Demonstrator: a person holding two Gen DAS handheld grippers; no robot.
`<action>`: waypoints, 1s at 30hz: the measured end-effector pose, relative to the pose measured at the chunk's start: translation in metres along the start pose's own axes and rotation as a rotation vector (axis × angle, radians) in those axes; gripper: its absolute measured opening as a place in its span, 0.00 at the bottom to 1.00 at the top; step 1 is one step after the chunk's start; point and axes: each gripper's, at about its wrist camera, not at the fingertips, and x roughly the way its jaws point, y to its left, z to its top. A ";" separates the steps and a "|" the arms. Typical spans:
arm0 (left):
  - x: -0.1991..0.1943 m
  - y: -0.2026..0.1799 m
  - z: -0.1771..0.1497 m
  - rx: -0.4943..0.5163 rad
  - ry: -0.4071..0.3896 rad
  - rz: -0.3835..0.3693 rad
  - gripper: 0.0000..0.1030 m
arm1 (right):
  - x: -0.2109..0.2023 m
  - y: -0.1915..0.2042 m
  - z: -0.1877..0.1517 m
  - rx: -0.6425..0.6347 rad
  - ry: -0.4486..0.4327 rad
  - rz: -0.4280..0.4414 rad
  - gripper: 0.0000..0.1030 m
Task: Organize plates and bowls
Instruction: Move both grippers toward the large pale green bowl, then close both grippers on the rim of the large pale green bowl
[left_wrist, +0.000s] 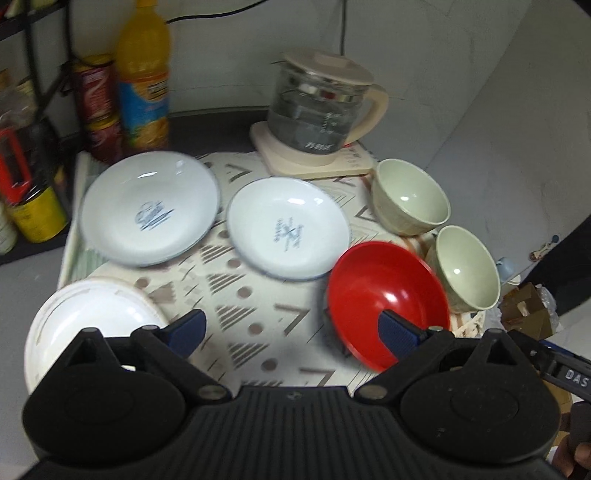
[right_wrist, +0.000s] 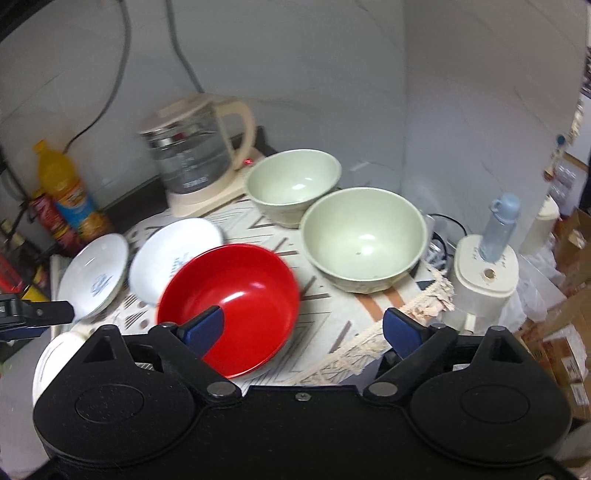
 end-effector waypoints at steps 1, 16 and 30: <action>0.005 -0.003 0.003 0.012 0.000 -0.004 0.97 | 0.003 -0.002 0.001 0.009 0.005 -0.009 0.85; 0.069 -0.055 0.036 0.091 0.060 -0.070 0.75 | 0.051 -0.048 0.019 0.127 0.025 -0.048 0.67; 0.135 -0.127 0.062 0.139 0.129 -0.125 0.52 | 0.096 -0.099 0.034 0.182 0.064 -0.032 0.41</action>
